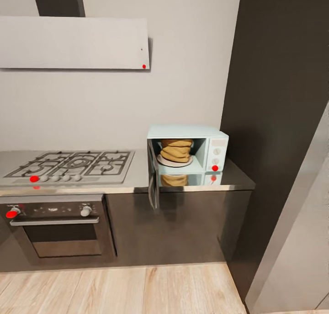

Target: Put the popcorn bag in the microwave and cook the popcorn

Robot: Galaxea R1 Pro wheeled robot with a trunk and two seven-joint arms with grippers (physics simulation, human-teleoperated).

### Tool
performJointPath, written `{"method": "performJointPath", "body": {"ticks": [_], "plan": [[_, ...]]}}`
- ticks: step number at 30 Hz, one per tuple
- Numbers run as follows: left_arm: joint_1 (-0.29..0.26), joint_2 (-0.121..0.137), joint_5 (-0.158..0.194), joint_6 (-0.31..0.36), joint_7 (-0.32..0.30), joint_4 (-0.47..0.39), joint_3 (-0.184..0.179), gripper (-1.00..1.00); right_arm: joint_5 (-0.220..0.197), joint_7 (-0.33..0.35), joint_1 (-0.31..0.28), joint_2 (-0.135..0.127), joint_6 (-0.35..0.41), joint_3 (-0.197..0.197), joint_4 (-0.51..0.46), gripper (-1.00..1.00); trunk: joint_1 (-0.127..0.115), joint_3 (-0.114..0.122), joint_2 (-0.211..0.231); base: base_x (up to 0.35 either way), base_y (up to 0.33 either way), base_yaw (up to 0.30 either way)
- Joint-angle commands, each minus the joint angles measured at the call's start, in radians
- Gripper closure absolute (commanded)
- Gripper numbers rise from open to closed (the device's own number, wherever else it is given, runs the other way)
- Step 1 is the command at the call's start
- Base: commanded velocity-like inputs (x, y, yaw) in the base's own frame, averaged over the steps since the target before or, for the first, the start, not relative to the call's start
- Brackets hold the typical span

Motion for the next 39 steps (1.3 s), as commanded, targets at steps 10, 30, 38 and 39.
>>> {"method": "performJointPath", "body": {"ticks": [10,30,38,39], "plan": [[0.0,0.018,-0.005,0.0,0.003,-0.06,-0.004,-1.0,0.01,0.002,-0.001,-0.004,-0.006,-0.006,0.003,-1.0,0.0,-0.001,-0.001,0.0,0.0,-0.015],[-0.068,0.021,-0.05,0.461,0.018,-1.12,-0.005,-1.0,0.014,0.002,-0.001,-0.002,-0.007,-0.006,0.003,-1.0,0.0,-0.001,-0.001,0.0,0.0,0.0],[-0.398,0.012,-0.04,0.513,-0.035,-1.154,-0.009,-1.0,0.013,0.002,-0.001,-0.005,-0.009,-0.006,0.003,-1.0,0.0,-0.001,-0.001,0.0,0.0,0.0],[-0.408,0.012,-0.034,0.51,-0.071,-1.155,-0.008,-1.0,0.013,0.002,-0.001,-0.006,-0.009,-0.006,0.003,-1.0,0.0,-0.001,-0.001,0.0,0.0,0.0]]}}
